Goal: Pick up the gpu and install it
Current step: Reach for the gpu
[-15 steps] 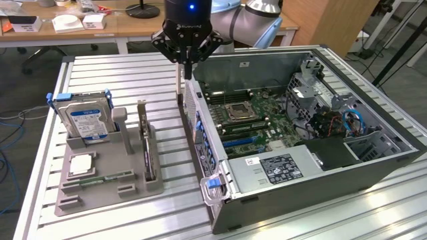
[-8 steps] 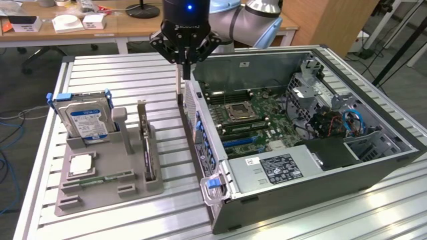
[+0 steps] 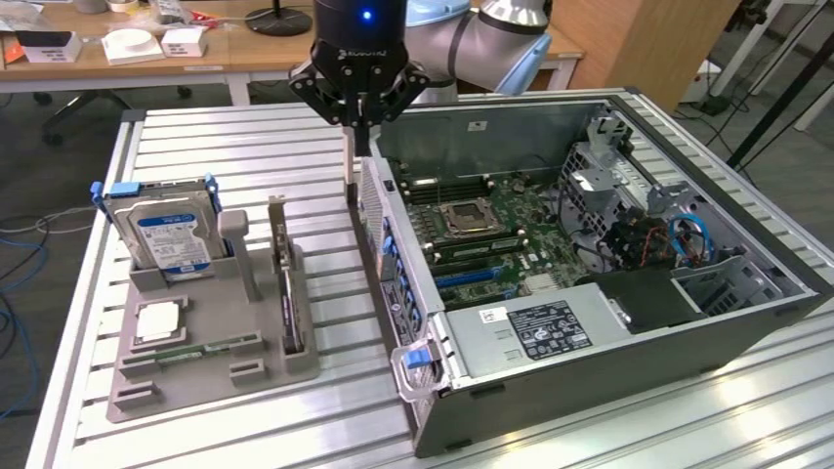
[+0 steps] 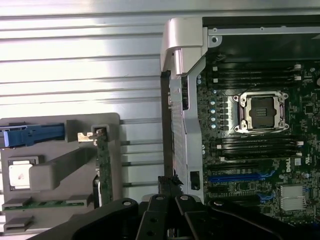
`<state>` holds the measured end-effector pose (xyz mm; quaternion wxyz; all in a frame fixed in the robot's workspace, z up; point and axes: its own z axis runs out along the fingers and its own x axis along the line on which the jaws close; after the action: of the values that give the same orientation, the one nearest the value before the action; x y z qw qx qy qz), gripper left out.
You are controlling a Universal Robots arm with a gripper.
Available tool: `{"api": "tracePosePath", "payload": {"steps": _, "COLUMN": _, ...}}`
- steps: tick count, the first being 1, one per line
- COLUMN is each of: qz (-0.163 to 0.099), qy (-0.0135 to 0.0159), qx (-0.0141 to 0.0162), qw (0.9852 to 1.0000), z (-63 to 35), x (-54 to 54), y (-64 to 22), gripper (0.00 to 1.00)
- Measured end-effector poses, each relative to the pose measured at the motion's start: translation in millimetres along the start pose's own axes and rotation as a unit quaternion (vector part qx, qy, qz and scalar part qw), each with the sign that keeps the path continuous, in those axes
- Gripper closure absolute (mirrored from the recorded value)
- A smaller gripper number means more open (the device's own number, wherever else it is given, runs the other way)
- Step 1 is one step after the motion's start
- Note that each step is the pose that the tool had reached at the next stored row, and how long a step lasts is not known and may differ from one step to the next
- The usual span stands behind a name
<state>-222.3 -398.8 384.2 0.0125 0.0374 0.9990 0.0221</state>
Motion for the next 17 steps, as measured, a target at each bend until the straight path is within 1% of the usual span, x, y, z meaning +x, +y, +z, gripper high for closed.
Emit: {"api": "tracePosePath", "payload": {"steps": 17, "qz": 0.000, "qy": 0.0000, "qx": 0.0000, "qw": 1.0000, "z": 1.4, "x": 6.2, "y": -0.5, "gripper": 0.89}}
